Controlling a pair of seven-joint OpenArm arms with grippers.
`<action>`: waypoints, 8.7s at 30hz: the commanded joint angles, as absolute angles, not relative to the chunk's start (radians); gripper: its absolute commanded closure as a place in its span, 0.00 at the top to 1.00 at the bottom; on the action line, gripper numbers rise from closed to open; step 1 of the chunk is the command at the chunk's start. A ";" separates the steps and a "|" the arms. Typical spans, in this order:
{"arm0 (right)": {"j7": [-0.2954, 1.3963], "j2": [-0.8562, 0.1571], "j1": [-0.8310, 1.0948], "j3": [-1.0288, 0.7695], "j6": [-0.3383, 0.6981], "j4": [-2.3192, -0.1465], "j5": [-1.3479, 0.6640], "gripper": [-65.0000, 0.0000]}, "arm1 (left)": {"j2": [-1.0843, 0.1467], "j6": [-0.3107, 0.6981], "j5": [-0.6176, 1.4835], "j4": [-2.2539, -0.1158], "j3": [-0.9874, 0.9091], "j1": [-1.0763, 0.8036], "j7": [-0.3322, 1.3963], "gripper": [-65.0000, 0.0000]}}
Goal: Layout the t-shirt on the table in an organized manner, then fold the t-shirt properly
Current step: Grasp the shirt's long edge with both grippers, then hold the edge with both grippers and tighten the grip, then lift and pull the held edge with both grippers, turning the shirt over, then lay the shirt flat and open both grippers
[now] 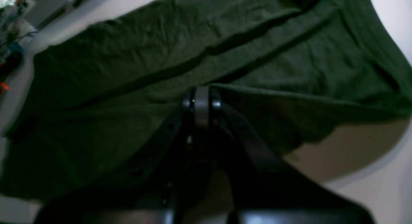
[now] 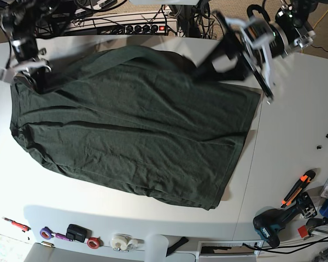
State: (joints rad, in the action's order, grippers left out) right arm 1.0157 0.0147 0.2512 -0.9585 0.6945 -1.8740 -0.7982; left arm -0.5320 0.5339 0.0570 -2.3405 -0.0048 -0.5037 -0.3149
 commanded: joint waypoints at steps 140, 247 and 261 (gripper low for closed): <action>0.921 -0.166 0.055 -1.126 0.387 -1.341 -0.662 0.00 | -0.410 0.444 0.836 -1.798 -0.245 -0.217 0.596 0.60; 1.015 -0.244 0.302 -1.127 0.501 -1.603 -0.661 0.00 | -0.418 0.545 1.053 -1.578 -0.359 -0.382 0.965 0.00; 1.039 -0.244 0.302 -1.127 0.506 -1.603 -0.662 0.39 | -0.418 0.578 1.053 -1.578 -0.359 -0.382 0.960 0.49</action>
